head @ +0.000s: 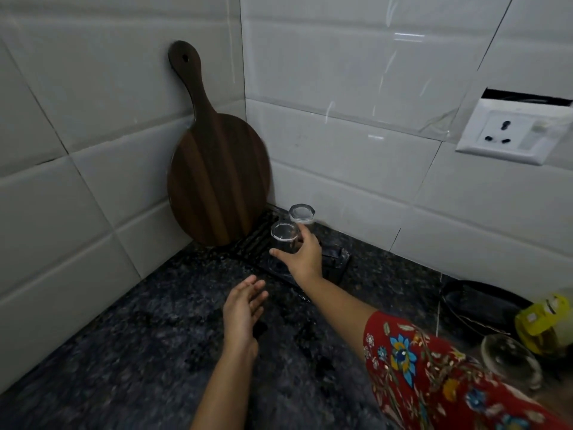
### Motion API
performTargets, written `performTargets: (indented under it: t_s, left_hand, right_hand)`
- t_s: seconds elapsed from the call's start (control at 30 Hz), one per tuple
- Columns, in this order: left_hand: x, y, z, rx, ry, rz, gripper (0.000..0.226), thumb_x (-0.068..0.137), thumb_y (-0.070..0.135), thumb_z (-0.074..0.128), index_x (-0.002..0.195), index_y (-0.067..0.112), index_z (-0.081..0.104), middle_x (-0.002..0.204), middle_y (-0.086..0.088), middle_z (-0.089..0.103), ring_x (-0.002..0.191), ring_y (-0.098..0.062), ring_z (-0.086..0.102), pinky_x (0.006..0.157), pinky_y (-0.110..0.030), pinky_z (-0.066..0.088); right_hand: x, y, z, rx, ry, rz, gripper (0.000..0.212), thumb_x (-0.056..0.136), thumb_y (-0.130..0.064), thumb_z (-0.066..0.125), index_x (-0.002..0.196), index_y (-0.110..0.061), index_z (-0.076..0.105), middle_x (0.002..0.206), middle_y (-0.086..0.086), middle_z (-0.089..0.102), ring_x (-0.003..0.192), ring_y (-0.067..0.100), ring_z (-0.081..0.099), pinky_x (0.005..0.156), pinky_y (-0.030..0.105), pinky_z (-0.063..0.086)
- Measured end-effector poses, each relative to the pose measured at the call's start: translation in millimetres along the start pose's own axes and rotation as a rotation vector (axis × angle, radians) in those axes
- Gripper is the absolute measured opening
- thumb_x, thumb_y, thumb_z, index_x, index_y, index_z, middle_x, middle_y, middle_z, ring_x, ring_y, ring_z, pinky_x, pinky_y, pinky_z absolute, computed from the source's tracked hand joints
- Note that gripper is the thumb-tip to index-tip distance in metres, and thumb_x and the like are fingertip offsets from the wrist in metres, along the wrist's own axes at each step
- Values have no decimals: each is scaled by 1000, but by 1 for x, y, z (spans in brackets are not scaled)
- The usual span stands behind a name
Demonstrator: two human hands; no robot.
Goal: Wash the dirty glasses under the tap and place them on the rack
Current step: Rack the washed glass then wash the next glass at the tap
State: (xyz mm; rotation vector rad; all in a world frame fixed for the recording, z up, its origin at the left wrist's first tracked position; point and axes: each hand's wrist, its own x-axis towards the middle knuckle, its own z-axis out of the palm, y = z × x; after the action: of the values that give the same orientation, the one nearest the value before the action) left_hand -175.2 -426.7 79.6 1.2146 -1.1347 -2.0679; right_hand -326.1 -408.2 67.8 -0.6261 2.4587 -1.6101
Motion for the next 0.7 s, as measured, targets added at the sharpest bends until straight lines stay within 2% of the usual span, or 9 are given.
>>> performTargets:
  t_s: [0.2, 0.27, 0.33, 0.47, 0.57, 0.7]
  left_hand:
    - [-4, 2, 2, 9, -5, 23, 28, 103, 23, 43, 124, 18, 59, 112, 1, 68, 103, -16, 64, 90, -30, 43]
    - [-9, 3, 5, 18, -20, 48, 28, 102, 22, 42, 124, 18, 59, 112, 1, 68, 103, -15, 64, 89, -30, 44]
    - [-16, 3, 10, 12, -36, 77, 27, 102, 21, 42, 123, 18, 59, 110, 2, 69, 100, -14, 64, 89, -30, 45]
    - [-43, 3, 30, -17, -100, 122, 24, 102, 17, 43, 119, 15, 60, 106, -1, 70, 92, -15, 65, 83, -26, 48]
    - [-77, -6, 55, -2, -212, 141, 24, 101, 14, 44, 117, 14, 62, 103, -3, 71, 89, -16, 66, 77, -24, 49]
    - [-125, -35, 84, 60, -378, 104, 24, 101, 11, 44, 108, 17, 65, 100, -3, 72, 87, -16, 67, 77, -26, 49]
  right_hand:
    - [-7, -4, 0, -51, -27, 27, 86, 67, -26, 85, 140, -18, 40, 129, 6, 49, 116, 21, 52, 97, 33, 45]
    - [-11, -8, -7, 14, -60, 105, 86, 69, -19, 84, 141, -14, 37, 129, 6, 53, 117, 20, 53, 97, 32, 46]
    - [-24, -15, -22, 172, -69, 214, 73, 74, -11, 79, 137, -11, 42, 128, 6, 56, 115, 20, 55, 96, 30, 46]
    - [-68, -33, -81, 491, -73, 315, 24, 87, -10, 64, 111, -13, 61, 104, 5, 68, 93, 17, 64, 81, 30, 52]
    - [-104, -33, -138, 555, -102, 316, 16, 91, -11, 59, 106, -12, 65, 89, 0, 70, 72, 10, 63, 63, 19, 50]
    - [-152, -16, -208, 490, -64, 317, 15, 94, -13, 56, 102, -14, 68, 86, -1, 73, 69, 9, 65, 63, 20, 48]
